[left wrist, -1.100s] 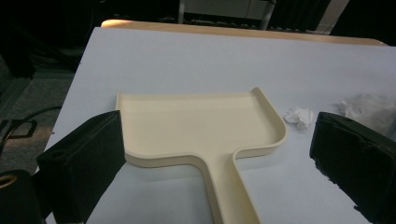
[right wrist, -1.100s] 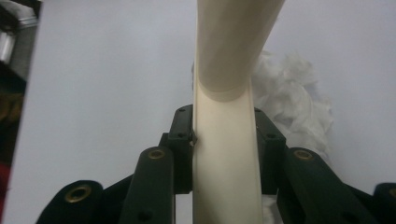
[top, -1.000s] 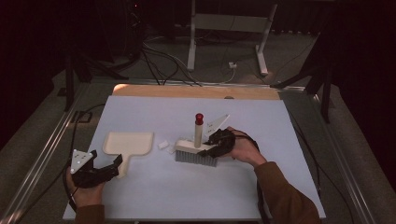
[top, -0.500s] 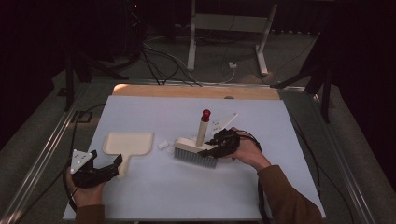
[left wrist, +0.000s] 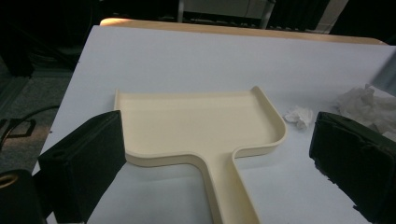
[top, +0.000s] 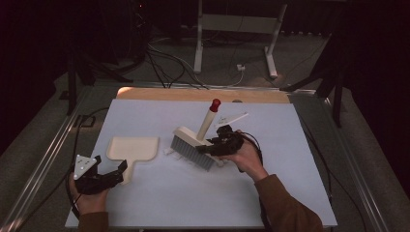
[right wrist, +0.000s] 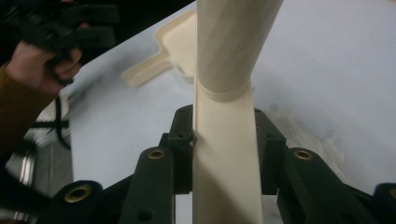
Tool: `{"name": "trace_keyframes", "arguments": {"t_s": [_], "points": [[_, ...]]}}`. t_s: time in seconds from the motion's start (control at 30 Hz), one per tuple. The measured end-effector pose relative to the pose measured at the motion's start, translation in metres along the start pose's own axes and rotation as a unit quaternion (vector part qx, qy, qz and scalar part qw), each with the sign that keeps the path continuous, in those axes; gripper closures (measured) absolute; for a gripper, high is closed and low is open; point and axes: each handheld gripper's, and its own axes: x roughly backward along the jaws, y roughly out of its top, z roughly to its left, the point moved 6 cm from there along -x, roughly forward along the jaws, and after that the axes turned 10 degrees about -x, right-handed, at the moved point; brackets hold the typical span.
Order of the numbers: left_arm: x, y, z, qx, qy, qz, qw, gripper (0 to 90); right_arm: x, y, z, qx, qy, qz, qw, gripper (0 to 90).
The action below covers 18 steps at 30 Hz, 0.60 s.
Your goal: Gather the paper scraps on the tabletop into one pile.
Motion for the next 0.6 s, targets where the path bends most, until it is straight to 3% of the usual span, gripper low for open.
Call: {"name": "trace_keyframes", "arguments": {"t_s": [0.2,0.43,0.6], "points": [[0.001,0.0,0.001,0.002,0.001,-0.001,1.0,4.5,-0.025,0.005,0.012,-0.013,-0.047,-0.007,0.9988,66.9],[0.002,0.0,0.002,0.003,0.001,-0.003,1.0,4.5,-0.054,0.005,0.028,-0.048,-0.109,-0.013,0.9927,66.9],[0.003,0.0,0.004,0.004,0.002,-0.004,1.0,4.5,-0.073,-0.001,0.034,-0.067,-0.119,0.002,0.9906,66.9]]}}
